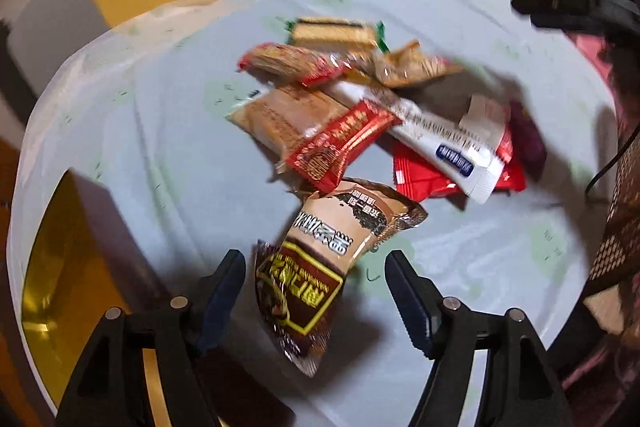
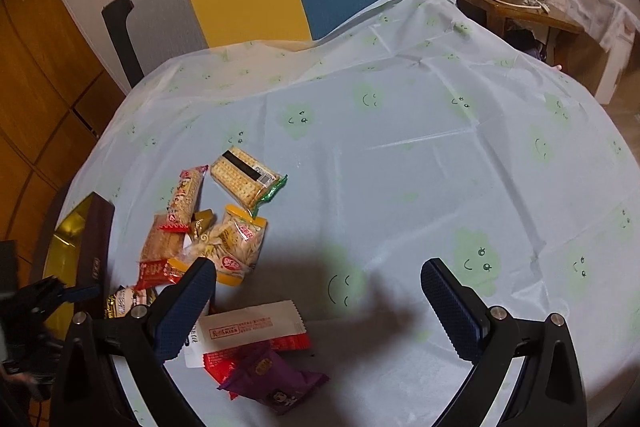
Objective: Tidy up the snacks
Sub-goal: 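Reach into the snack pile and grasp the brown sesame packet with the left tool, then lift the brown packet with the left tool while the right tool grasps the purple packet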
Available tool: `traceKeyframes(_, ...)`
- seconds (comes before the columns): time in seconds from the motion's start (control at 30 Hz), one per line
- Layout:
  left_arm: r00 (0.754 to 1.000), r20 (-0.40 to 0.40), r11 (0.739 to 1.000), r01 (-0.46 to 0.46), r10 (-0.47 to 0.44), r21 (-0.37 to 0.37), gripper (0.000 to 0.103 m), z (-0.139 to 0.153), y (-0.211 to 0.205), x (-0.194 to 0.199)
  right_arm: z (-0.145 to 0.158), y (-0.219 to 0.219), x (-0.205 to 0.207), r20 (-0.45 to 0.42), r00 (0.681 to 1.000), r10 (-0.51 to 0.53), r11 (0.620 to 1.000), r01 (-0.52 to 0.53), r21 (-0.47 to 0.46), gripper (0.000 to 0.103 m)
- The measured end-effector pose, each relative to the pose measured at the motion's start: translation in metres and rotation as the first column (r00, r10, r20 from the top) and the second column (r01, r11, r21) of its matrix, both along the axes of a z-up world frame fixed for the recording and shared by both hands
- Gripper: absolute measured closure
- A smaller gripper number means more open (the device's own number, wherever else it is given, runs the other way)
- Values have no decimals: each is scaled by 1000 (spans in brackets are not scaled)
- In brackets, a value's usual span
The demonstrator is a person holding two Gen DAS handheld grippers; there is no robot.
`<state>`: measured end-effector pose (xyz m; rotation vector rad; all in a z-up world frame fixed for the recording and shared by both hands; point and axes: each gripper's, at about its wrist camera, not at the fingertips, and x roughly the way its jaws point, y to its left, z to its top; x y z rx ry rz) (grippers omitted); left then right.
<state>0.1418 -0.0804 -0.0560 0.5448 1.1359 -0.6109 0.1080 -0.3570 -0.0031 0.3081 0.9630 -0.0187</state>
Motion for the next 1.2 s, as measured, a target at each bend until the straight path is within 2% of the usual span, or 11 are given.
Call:
traceKeyframes(0.1,999,-18,999,29,-29,43,29,-13,-9,6,1,-1,0,-1,1000,8,1000,-8,18,0)
traceKeyframes(0.17,999,-38,999,11,-10,46,42,-20,-9,7,0,1,1,-1,1000,20,1000,-20,20,0)
traceKeyframes(0.47,993,31,989,-113,117,-96,62,3,18,-48,-4,23,3,-20,987,156,987,-156,39,1)
traceKeyframes(0.7,985,71,973,-143,158,-183,62,8,19,-113,-24,53,5,-118,949,291,957,-288,43,35)
traceKeyframes(0.83,976,50,955,-197,213,-222,62,-6,20,-124,-30,53,3,-171,922,348,937,-337,88,31)
traceKeyframes(0.87,974,54,953,-202,219,-225,62,-8,18,-125,-27,54,1,-158,917,366,930,-353,101,25)
traceKeyframes(0.9,974,57,954,-202,220,-223,62,-10,17,-124,-25,56,-3,-141,907,397,916,-382,123,7)
traceKeyframes(0.93,974,57,954,-203,221,-222,62,-11,17,-123,-23,59,-5,-134,899,418,907,-403,123,0)
traceKeyframes(1.13,969,16,937,-236,248,-259,59,-20,20,-114,-40,89,-17,-244,834,495,855,-517,-33,1)
traceKeyframes(1.17,968,19,937,-235,248,-259,59,-20,19,-114,-45,91,-17,-264,830,491,851,-522,-60,3)
traceKeyframes(1.2,968,29,939,-233,248,-255,59,-21,18,-115,-50,92,-17,-290,829,478,847,-523,-97,15)
